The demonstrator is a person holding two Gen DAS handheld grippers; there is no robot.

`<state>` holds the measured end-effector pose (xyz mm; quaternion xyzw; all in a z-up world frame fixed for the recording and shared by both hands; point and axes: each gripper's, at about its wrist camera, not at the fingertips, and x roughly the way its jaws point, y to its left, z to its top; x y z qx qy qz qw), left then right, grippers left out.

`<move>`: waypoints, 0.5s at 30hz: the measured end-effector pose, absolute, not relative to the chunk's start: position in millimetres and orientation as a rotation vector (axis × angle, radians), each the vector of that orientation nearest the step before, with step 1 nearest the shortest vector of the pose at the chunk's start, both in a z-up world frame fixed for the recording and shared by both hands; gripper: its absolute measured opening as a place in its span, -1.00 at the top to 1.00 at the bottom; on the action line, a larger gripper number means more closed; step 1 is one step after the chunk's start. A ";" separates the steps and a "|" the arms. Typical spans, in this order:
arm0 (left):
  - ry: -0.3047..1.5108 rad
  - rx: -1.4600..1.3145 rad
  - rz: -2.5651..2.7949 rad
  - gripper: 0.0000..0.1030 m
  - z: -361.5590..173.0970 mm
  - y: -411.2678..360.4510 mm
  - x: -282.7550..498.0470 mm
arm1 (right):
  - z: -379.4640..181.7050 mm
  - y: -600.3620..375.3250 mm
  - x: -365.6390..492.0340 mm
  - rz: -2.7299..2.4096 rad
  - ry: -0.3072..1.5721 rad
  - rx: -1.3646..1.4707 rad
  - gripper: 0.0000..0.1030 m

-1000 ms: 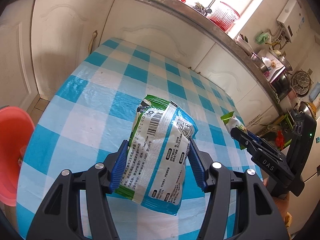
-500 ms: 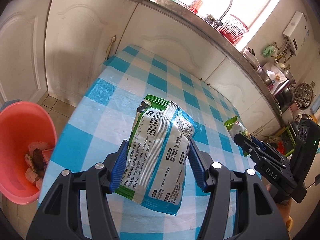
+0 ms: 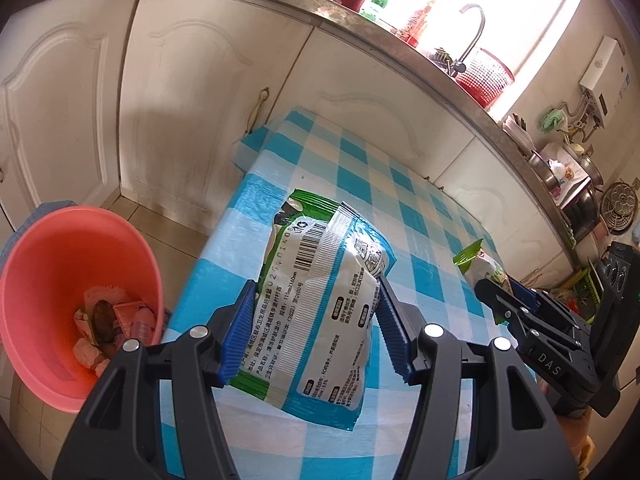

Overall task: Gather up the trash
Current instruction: 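Carry the pea bag and white-blue package over the red bucket and open both grippers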

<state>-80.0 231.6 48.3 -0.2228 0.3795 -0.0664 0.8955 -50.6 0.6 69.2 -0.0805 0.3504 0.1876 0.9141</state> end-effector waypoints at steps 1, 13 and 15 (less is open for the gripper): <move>0.786 -0.460 -0.130 -0.15 48.3 234.2 -80.8 | 69.6 3.7 -50.9 0.393 0.722 -0.171 0.22; 0.775 -0.460 -0.059 -0.15 45.4 265.3 -91.5 | 73.7 60.6 -53.2 0.490 0.706 -0.259 0.22; 0.774 -0.458 -0.044 -0.15 43.9 270.5 -93.2 | 73.5 71.8 -53.3 0.509 0.704 -0.275 0.23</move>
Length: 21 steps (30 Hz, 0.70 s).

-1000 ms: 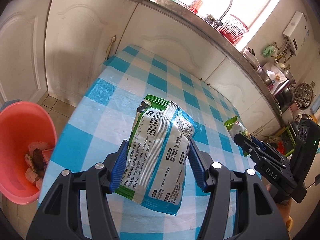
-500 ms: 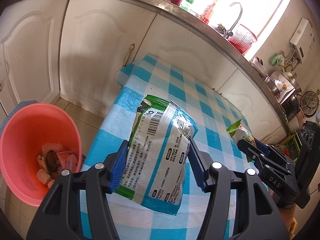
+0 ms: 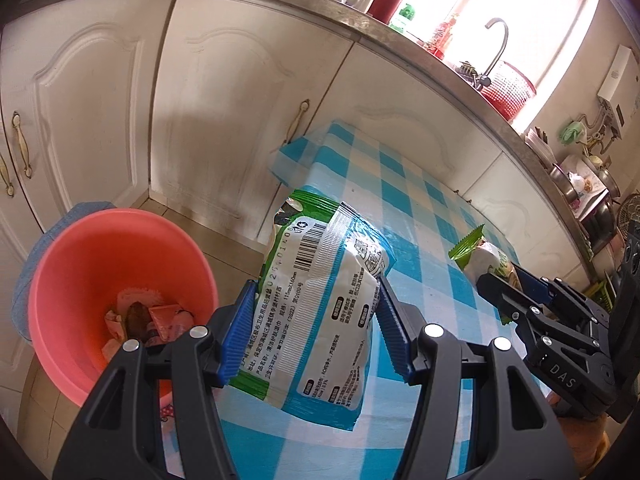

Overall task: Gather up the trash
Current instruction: 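Carry the pea bag and white-blue package over the red bucket and open both grippers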

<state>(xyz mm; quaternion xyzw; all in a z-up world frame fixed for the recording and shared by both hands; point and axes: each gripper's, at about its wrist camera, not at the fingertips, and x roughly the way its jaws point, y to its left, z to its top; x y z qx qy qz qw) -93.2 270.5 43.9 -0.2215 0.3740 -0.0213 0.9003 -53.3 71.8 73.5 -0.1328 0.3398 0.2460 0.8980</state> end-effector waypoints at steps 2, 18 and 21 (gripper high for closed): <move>0.773 -0.460 -0.029 -0.15 42.5 276.4 -94.4 | 73.1 82.4 -53.2 0.529 0.702 -0.291 0.23; 0.783 -0.498 0.130 -0.15 21.9 337.8 -109.5 | 69.8 177.5 -53.3 0.712 0.703 -0.379 0.23; 0.792 -0.488 0.172 -0.15 14.9 347.9 -112.5 | 66.4 195.6 -54.7 0.743 0.704 -0.400 0.23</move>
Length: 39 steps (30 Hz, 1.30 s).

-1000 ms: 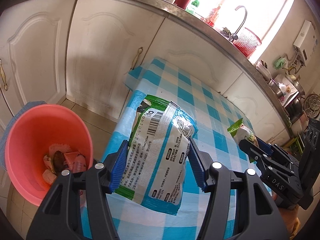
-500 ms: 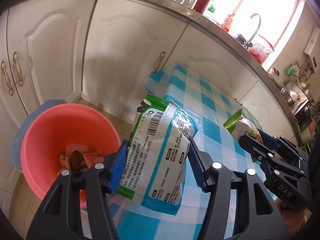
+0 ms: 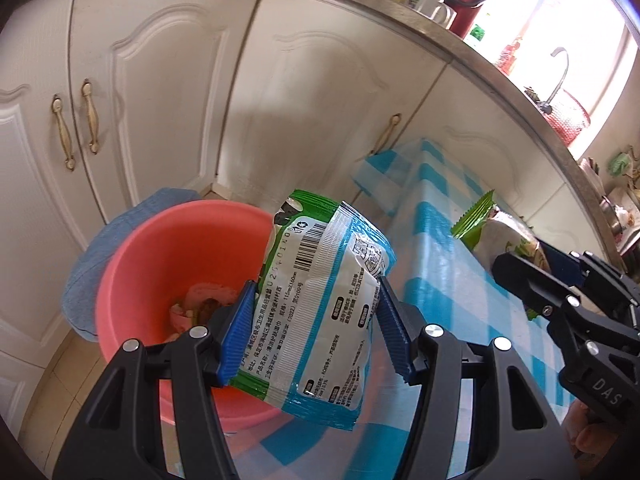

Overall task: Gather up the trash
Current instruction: 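Carry the pea bag and white-blue package over the red bucket and open both grippers, then move both open grippers away from the bucket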

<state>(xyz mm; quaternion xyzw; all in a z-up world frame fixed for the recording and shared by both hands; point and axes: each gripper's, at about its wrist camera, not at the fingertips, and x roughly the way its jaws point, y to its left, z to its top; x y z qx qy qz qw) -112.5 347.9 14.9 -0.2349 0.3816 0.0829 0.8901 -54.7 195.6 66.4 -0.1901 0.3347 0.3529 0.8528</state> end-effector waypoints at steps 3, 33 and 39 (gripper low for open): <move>0.804 -0.495 0.201 -0.15 6.8 358.2 -115.1 | 61.8 211.5 -53.2 0.767 0.712 -0.414 0.22; 0.786 -0.366 0.460 -0.75 12.2 385.3 -109.8 | 54.9 163.8 -23.1 0.610 0.710 -0.251 -0.75; 0.706 -0.236 0.413 -0.87 47.6 342.2 -103.2 | 60.1 109.3 -21.6 0.504 0.712 -0.168 -0.75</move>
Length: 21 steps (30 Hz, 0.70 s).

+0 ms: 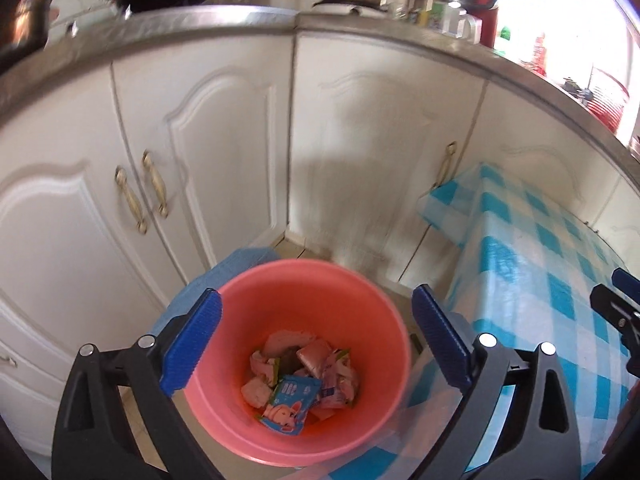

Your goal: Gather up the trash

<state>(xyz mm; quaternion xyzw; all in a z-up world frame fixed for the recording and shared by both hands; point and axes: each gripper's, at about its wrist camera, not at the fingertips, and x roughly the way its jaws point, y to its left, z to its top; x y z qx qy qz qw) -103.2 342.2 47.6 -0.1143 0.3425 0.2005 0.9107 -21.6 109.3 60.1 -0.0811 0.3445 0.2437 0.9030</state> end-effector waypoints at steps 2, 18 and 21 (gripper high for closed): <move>0.673 -0.193 0.381 -0.89 60.9 322.8 -99.8 | 62.5 88.9 -21.3 0.464 0.710 -0.143 -0.76; 0.503 -0.047 0.109 -0.92 142.6 159.5 -87.9 | 135.6 -73.5 -71.1 0.107 0.480 0.024 -0.80; 0.478 -0.035 0.073 -0.92 156.5 134.8 -94.0 | 151.9 -97.8 -87.9 0.053 0.424 0.049 -0.81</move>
